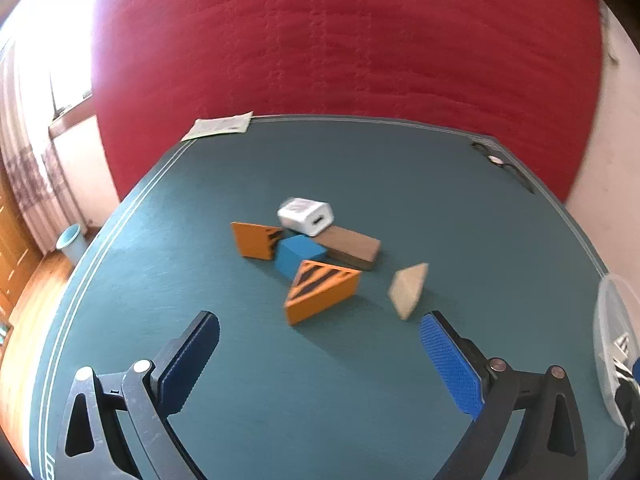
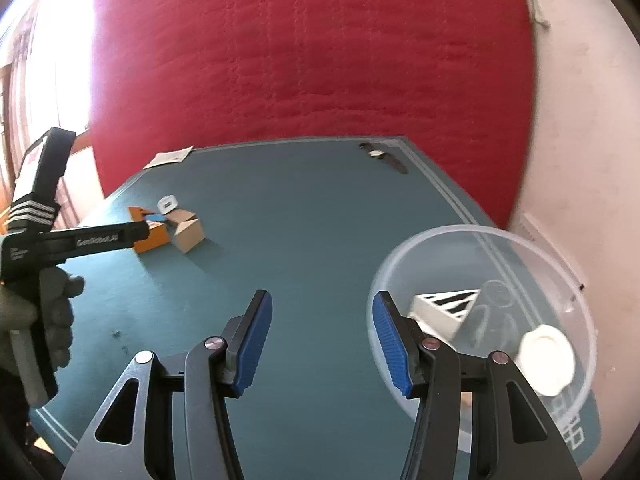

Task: Organize rigid objects
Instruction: 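Withdraw both open grippers from the tub toward the remaining blocks, then grasp the orange-and-black striped triangle with the left gripper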

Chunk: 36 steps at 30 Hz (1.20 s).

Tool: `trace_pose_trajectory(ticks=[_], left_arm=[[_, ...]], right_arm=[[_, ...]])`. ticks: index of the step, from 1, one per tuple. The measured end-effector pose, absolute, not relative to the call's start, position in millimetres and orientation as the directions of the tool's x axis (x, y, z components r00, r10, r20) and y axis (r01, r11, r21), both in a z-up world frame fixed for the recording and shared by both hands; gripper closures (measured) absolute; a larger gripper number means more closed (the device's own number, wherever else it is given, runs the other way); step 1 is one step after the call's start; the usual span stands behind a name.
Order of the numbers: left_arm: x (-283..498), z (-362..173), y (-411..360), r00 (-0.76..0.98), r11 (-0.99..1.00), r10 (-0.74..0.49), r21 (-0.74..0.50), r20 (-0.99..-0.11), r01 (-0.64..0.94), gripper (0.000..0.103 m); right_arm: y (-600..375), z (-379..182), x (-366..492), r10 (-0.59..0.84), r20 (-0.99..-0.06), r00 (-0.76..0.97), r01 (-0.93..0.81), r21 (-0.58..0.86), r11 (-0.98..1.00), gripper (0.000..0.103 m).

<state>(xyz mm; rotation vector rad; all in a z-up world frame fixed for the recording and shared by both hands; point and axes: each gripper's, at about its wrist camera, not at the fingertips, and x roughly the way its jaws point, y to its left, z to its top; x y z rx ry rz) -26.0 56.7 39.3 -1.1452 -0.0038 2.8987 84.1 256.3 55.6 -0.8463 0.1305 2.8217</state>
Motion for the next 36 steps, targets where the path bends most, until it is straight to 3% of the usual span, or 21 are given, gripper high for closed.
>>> trace_pose_trajectory(ticks=[8, 21, 26, 30, 36], left_arm=[[-49.5, 27.1, 55.1, -0.708, -0.999, -0.045, 0.02, -0.705, 0.043, 0.001], [-79.0, 17.5, 58.0, -0.676, -0.997, -0.058, 0.006, -0.735, 0.079, 0.001], [-87.1, 7.0, 55.3, -0.642, -0.997, -0.027, -0.026, -0.767, 0.073, 0.026], [-85.4, 6.8, 53.5, -0.648, -0.997, -0.018, -0.039, -0.762, 0.074, 0.032], [-80.9, 7.3, 50.0, -0.657, -0.997, -0.024, -0.033, -0.753, 0.075, 0.053]], right_arm=[[239.2, 50.9, 66.6, 0.091, -0.581, -0.809, -0.142, 0.042, -0.989, 0.049], [230.3, 36.4, 60.3, 0.063, -0.613, -0.787, -0.112, 0.042, -0.993, 0.049], [227.8, 35.1, 58.4, 0.059, -0.619, -0.783, -0.106, 0.039, -0.994, 0.049], [223.9, 31.8, 57.3, 0.055, -0.627, -0.777, -0.099, 0.036, -0.994, 0.049], [218.7, 27.7, 54.8, 0.048, -0.636, -0.77, -0.089, 0.032, -0.996, 0.049]])
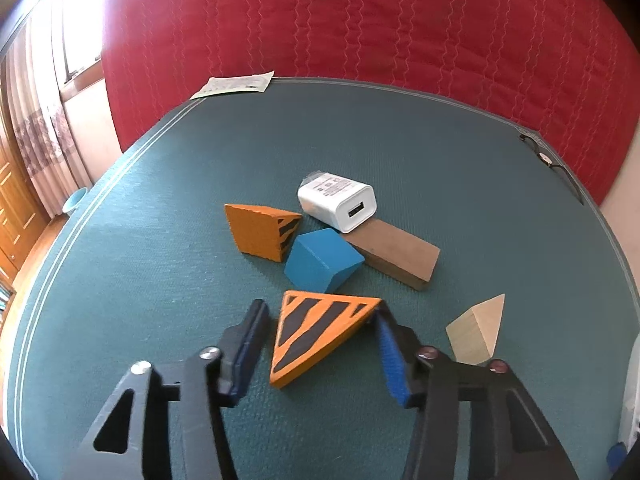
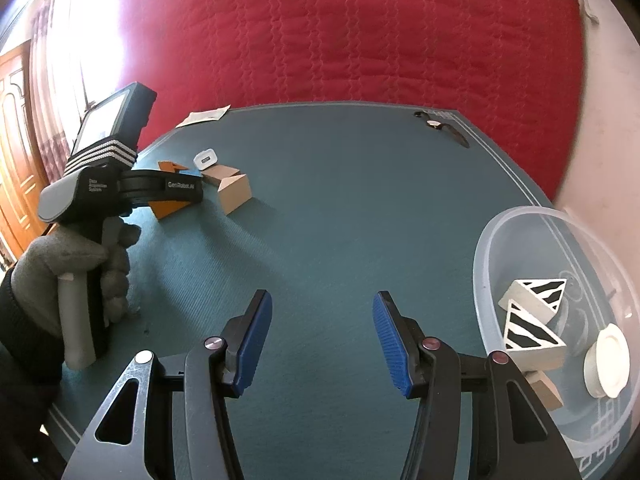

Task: Organize rigid objects
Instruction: 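Grasp the orange-and-black striped triangle with the left gripper, then lift the orange striped triangle with the left gripper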

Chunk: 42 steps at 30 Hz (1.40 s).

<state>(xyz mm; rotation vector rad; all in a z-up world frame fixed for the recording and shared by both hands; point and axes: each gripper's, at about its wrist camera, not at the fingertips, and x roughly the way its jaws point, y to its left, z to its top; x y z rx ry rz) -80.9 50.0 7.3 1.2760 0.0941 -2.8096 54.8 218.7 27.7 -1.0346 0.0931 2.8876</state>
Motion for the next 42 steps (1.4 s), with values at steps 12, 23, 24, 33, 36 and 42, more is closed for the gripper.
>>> trace_pose_trajectory(ticks=[12, 23, 24, 33, 36, 42], left_arm=[[-65.4, 8.2, 33.4, -0.665, -0.999, 0.041, -0.045, -0.746, -0.01, 0.06], [-50.7, 8.7, 7.9, -0.681, -0.999, 0.044, -0.032, -0.731, -0.03, 0.06], [-49.7, 8.9, 8.1, -0.682, -0.999, 0.045, -0.034, -0.73, -0.03, 0.06], [-40.0, 13.0, -2.4, -0.697, -0.998, 0.061, -0.045, -0.715, -0.042, 0.06], [-38.1, 14.0, -4.7, -0.7, -0.998, 0.063, -0.046, -0.711, -0.043, 0.06], [-36.6, 14.4, -12.2, -0.699, -0.998, 0.067, -0.057, -0.712, -0.038, 0.06]], right_arm=[[210.9, 24.7, 40.3, 0.015, -0.653, -0.757, -0.07, 0.058, -0.996, 0.049], [197.6, 21.1, -1.6, -0.037, -0.689, -0.724, -0.055, 0.111, -0.992, 0.049], [196.3, 20.9, -7.0, -0.044, -0.692, -0.72, -0.053, 0.118, -0.992, 0.049], [177.3, 26.9, -48.5, -0.064, -0.693, -0.719, -0.017, 0.11, -0.994, 0.049], [172.9, 27.6, -65.1, -0.076, -0.69, -0.72, -0.011, 0.121, -0.993, 0.049], [166.5, 21.7, -94.2, -0.084, -0.698, -0.711, -0.013, 0.133, -0.991, 0.049]])
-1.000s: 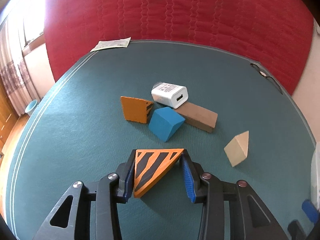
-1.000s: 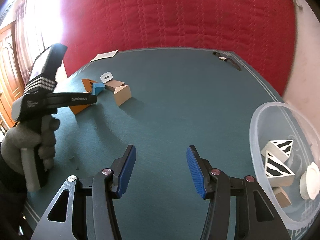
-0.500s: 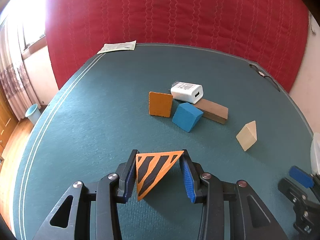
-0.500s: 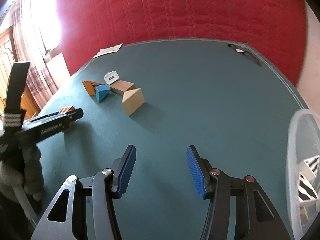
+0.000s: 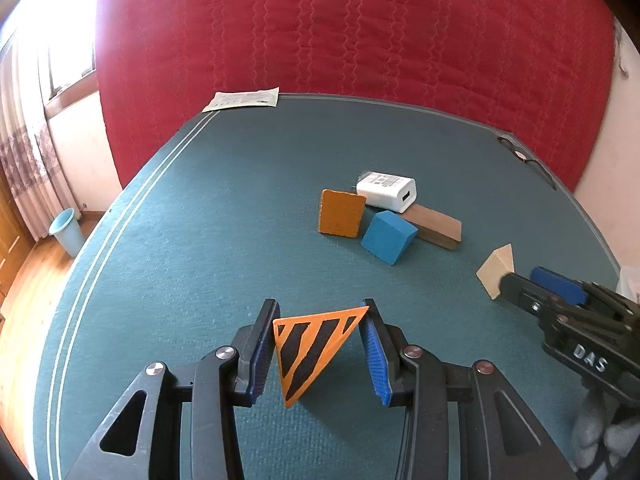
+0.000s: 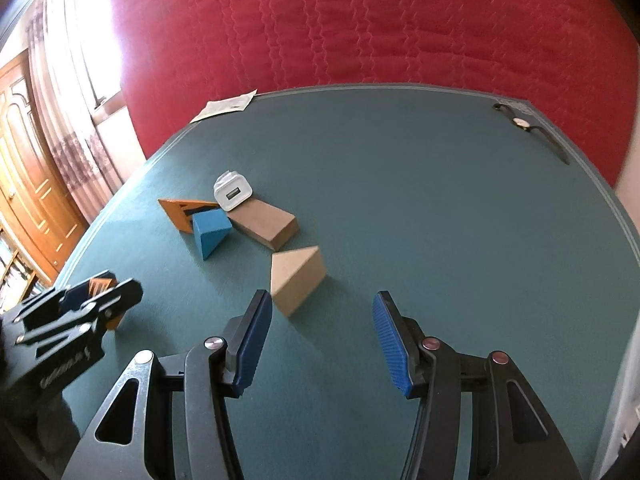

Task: Organize rigid objects
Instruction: 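Lift the orange striped triangle with the left gripper, then grasp the beige wooden triangle with the right gripper, then lift the beige triangle with the right gripper while the left holds the orange triangle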

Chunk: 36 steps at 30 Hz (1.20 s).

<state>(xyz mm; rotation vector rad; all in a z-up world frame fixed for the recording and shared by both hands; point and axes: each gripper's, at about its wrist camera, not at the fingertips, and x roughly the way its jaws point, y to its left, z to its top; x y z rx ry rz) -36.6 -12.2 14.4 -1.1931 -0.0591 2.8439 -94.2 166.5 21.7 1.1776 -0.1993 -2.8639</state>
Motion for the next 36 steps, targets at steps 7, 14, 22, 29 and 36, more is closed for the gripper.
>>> trace_pose_trajectory(ticks=[7, 14, 22, 29, 36], left_arm=[[-35.6, 13.3, -13.8, -0.695, -0.997, 0.083, -0.063, -0.714, -0.055, 0.06], [-34.0, 14.1, -14.8, -0.695, -0.995, 0.096, -0.071, -0.713, -0.064, 0.06], [-33.1, 12.7, -14.1, -0.694, -0.996, 0.094, -0.07, -0.714, -0.063, 0.06], [-31.7, 10.5, -11.3, -0.692, -0.996, 0.089, -0.061, -0.716, -0.064, 0.06], [-30.6, 10.0, -10.6, -0.693, -0.996, 0.088, -0.056, -0.716, -0.068, 0.06]], right_arm=[[158.3, 19.8, -111.8, -0.079, -0.698, -0.712, -0.013, 0.125, -0.992, 0.049], [154.8, 19.9, -126.4, -0.066, -0.706, -0.705, -0.029, 0.122, -0.992, 0.049], [154.7, 17.7, -129.2, -0.067, -0.716, -0.695, -0.03, 0.122, -0.992, 0.067], [154.7, 18.5, -121.2, -0.067, -0.714, -0.697, -0.022, 0.116, -0.993, 0.071], [157.4, 21.8, -105.7, -0.078, -0.702, -0.708, -0.007, 0.118, -0.993, 0.075]])
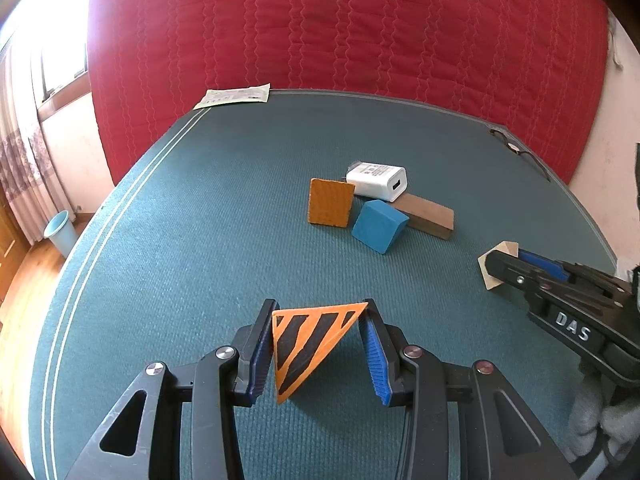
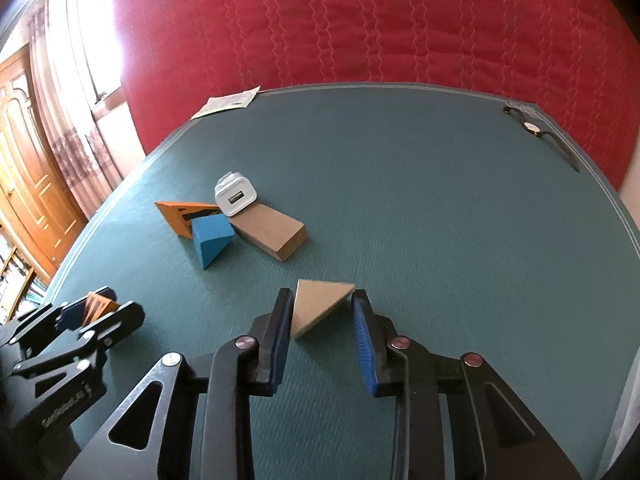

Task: Organize rigid objects
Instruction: 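Lift the beige triangle with the right gripper while the left holds the orange triangle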

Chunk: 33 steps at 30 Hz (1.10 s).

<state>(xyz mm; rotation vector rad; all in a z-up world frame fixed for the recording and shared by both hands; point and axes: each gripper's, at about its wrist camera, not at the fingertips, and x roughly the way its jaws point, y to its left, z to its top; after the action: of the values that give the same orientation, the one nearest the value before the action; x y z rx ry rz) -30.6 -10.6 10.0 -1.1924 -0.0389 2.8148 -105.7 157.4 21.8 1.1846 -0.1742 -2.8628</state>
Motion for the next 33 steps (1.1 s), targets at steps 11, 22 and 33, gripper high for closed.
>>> trace_pose_trajectory(ticks=[11, 22, 33], left_arm=[[-29.6, 9.2, -7.6, -0.694, -0.996, 0.086, -0.05, -0.715, -0.072, 0.06], [-30.9, 8.7, -7.3, -0.69, -0.996, 0.09, -0.054, -0.718, -0.073, 0.06], [-31.3, 9.3, -8.0, -0.691, -0.996, 0.088, -0.052, -0.718, -0.072, 0.06]], right_arm=[[160.1, 22.7, -98.5, -0.111, -0.7, -0.705, 0.003, 0.154, -0.988, 0.074], [153.4, 17.7, -125.4, -0.084, -0.715, -0.694, -0.021, 0.136, -0.99, 0.07], [151.6, 22.0, -112.4, -0.09, -0.701, -0.708, 0.018, 0.11, -0.994, 0.078]])
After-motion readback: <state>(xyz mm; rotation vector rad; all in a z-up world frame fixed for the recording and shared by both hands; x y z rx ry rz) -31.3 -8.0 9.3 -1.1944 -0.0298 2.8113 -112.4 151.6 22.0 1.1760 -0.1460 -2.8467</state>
